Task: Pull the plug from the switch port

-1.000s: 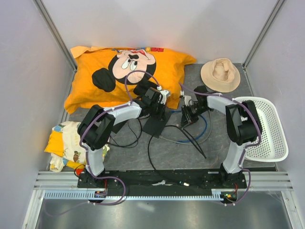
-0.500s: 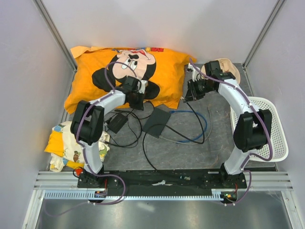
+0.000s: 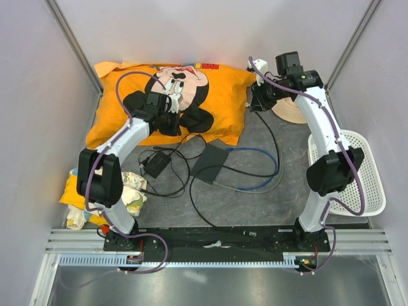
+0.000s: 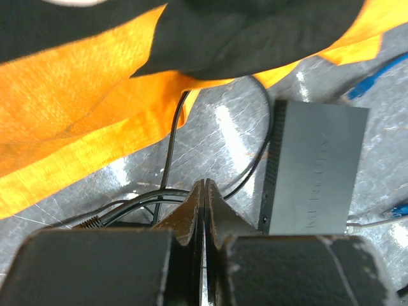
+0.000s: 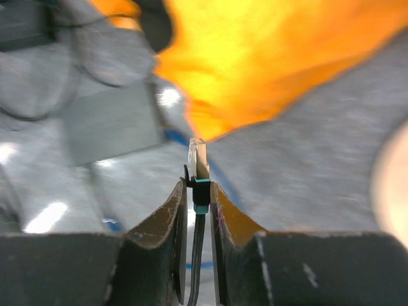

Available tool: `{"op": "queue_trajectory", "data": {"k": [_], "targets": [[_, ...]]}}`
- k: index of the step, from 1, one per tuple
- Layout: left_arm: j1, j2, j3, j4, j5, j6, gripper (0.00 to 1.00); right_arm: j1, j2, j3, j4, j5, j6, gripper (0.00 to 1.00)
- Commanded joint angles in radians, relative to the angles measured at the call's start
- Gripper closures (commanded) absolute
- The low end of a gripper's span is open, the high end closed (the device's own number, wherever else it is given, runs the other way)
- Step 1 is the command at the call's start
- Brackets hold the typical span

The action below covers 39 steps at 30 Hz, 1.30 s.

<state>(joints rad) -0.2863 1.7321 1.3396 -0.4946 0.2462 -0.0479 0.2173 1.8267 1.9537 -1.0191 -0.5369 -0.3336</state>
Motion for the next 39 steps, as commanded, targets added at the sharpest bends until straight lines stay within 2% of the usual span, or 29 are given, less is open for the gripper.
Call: {"op": "queue_trajectory", "data": {"k": [1,6,7,11,14,15,17,18,20,21,23,24,26,32,35,39], "targets": [[0.001,-0.017,-0.006,0.022,0.027,0.046,0.98,-0.041,0.089,0.206,-0.194,0.210,-0.312,1.00],[0.001,-0.005,-0.010,0.028,0.044,0.046,0.98,-0.156,0.163,0.289,-0.165,0.302,-0.403,1.00],[0.001,0.001,-0.013,0.027,0.053,0.046,0.98,-0.162,0.172,0.284,-0.127,0.364,-0.403,1.00],[0.001,0.007,-0.019,0.030,0.067,0.046,0.98,-0.170,0.206,0.170,-0.003,0.486,-0.389,1.00],[0.001,0.006,-0.023,0.034,0.065,0.046,0.98,-0.164,0.227,0.094,0.106,0.496,-0.349,0.98],[0.001,0.004,-0.023,0.033,0.067,0.046,0.98,-0.162,0.236,0.097,0.119,0.494,-0.313,0.81],[0.001,0.003,-0.026,0.033,0.070,0.045,0.98,-0.150,0.264,0.152,0.134,0.482,-0.254,0.61],[0.001,0.000,-0.031,0.033,0.073,0.072,0.98,-0.144,0.266,0.175,0.131,0.462,-0.228,0.46],[0.001,-0.005,-0.039,0.033,0.077,0.072,0.99,-0.121,0.235,0.212,0.126,0.407,-0.161,0.34],[0.001,-0.006,-0.043,0.033,0.087,0.074,0.98,-0.113,0.217,0.214,0.128,0.320,-0.138,0.29],[0.001,-0.006,-0.051,0.036,0.093,0.075,0.98,-0.076,0.140,0.179,0.137,0.215,-0.091,0.24],[0.001,-0.006,-0.053,0.037,0.091,0.077,0.98,-0.056,0.110,0.156,0.145,0.134,-0.079,0.23],[0.001,-0.008,-0.059,0.037,0.096,0.076,0.98,0.008,0.022,0.038,0.174,0.074,-0.056,0.21],[0.001,-0.008,-0.077,0.041,0.120,0.068,0.98,0.216,-0.125,-0.338,0.208,-0.020,-0.061,0.22],[-0.001,-0.009,-0.089,0.047,0.125,0.068,0.98,0.276,-0.116,-0.462,0.220,-0.060,-0.015,0.24],[0.001,-0.003,-0.094,0.051,0.134,0.066,0.99,0.278,-0.069,-0.550,0.359,0.006,0.177,0.27]]}}
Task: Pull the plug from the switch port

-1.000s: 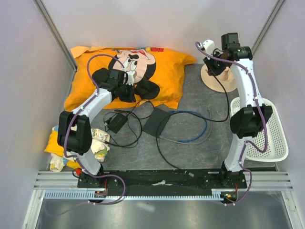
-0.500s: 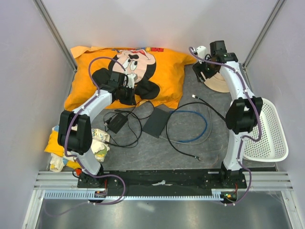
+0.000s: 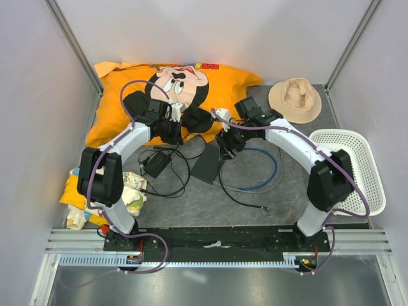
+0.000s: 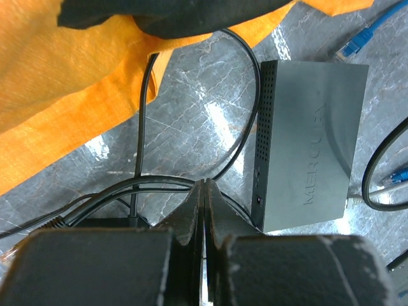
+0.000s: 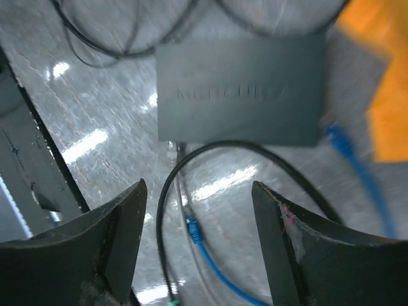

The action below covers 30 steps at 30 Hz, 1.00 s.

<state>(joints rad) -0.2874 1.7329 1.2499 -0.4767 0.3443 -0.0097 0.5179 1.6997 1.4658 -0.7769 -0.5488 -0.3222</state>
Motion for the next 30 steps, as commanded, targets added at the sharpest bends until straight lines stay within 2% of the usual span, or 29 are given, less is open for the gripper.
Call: {"op": "queue_trajectory", "data": {"k": [1,2,5,6,7,10,13,15,18,23,25,26,27,28,30], "targets": [[0.002,-0.001,-0.004,0.035,0.038,0.030,0.98,-0.038,0.086,-0.049,0.120,0.024,0.166,0.30],[0.001,0.001,-0.003,0.035,0.041,0.033,0.98,-0.054,0.100,-0.026,0.111,0.061,0.160,0.40],[0.001,0.005,0.000,0.027,0.050,0.045,0.98,-0.165,0.181,0.117,-0.008,0.177,0.056,0.49],[0.001,0.002,-0.003,0.029,0.050,0.045,0.98,-0.209,0.210,0.164,-0.081,0.202,0.039,0.50],[0.001,0.001,-0.004,0.030,0.047,0.048,0.99,-0.308,0.275,0.277,-0.116,0.205,0.029,0.51],[0.001,-0.001,-0.009,0.033,0.048,0.054,0.98,-0.447,0.378,0.513,-0.202,0.257,0.006,0.53],[0.001,0.010,-0.015,0.041,0.062,0.053,0.99,-0.498,0.411,0.606,-0.191,0.341,-0.122,0.53],[0.001,0.017,-0.012,0.044,0.073,0.050,0.98,-0.504,0.407,0.608,-0.190,0.330,-0.179,0.50],[-0.001,0.030,-0.003,0.041,0.084,0.039,0.99,-0.478,0.356,0.547,-0.240,0.140,-0.201,0.47],[-0.010,0.040,0.006,0.035,0.096,0.025,0.99,-0.250,0.163,0.294,-0.272,0.004,-0.248,0.39],[-0.010,0.037,0.008,0.029,0.099,0.022,0.98,-0.155,0.041,0.127,-0.158,-0.008,-0.163,0.35],[-0.010,0.034,0.008,0.021,0.102,0.022,0.98,-0.136,0.003,0.066,-0.101,-0.032,-0.108,0.30],[-0.010,0.024,0.005,0.018,0.114,0.022,0.99,-0.124,-0.032,-0.053,0.013,-0.048,-0.054,0.29],[-0.010,0.016,0.002,0.016,0.125,0.022,0.98,-0.111,-0.081,-0.112,0.071,-0.059,0.068,0.29],[-0.012,0.001,-0.018,0.016,0.139,0.019,0.98,-0.107,-0.104,-0.250,0.199,-0.069,0.162,0.27]]}}
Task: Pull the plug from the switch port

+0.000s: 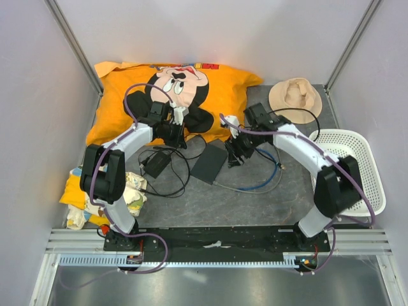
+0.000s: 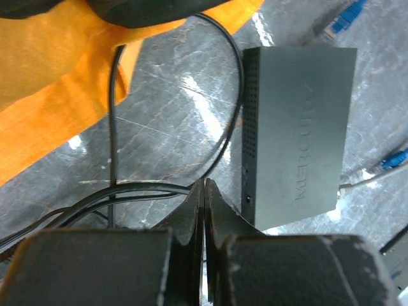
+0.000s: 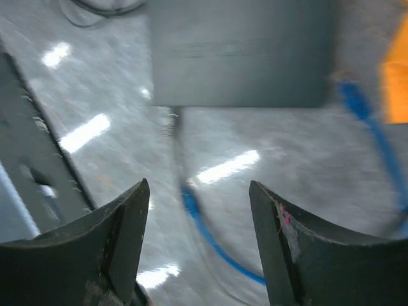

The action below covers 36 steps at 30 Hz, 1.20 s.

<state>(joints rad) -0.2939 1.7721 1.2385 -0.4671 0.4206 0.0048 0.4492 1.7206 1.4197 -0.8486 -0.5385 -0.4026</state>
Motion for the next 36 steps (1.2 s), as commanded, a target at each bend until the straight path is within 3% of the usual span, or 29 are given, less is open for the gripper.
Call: {"op": "queue_trajectory", "data": {"k": [1,6,8,9,11,13,21,31,36], "targets": [[-0.007,-0.055,-0.017,0.007,0.063,-0.032,0.99,-0.032,-0.119,-0.237,0.296,-0.083,0.316,0.27],[-0.010,-0.140,-0.186,0.048,-0.053,-0.192,0.99,-0.026,-0.072,-0.350,0.382,-0.080,0.432,0.27],[-0.010,-0.174,-0.264,0.100,-0.072,-0.233,0.98,-0.024,-0.043,-0.349,0.411,-0.013,0.464,0.33],[-0.011,-0.174,-0.283,0.114,-0.071,-0.241,0.98,-0.024,-0.030,-0.337,0.422,0.029,0.482,0.38],[-0.016,-0.155,-0.306,0.143,-0.074,-0.255,0.99,-0.024,0.022,-0.311,0.442,0.170,0.551,0.79],[-0.019,-0.132,-0.300,0.163,-0.066,-0.253,0.99,-0.026,0.080,-0.266,0.450,0.236,0.570,0.95],[-0.080,0.018,-0.183,0.136,0.015,-0.209,0.98,-0.014,0.279,-0.098,0.457,0.218,0.565,0.90],[-0.255,-0.051,-0.280,0.140,0.017,-0.186,0.98,-0.007,0.381,0.061,0.448,0.193,0.547,0.84],[-0.258,-0.112,-0.283,0.091,-0.095,-0.164,0.98,-0.012,0.328,0.073,0.381,0.235,0.502,0.84]]}}
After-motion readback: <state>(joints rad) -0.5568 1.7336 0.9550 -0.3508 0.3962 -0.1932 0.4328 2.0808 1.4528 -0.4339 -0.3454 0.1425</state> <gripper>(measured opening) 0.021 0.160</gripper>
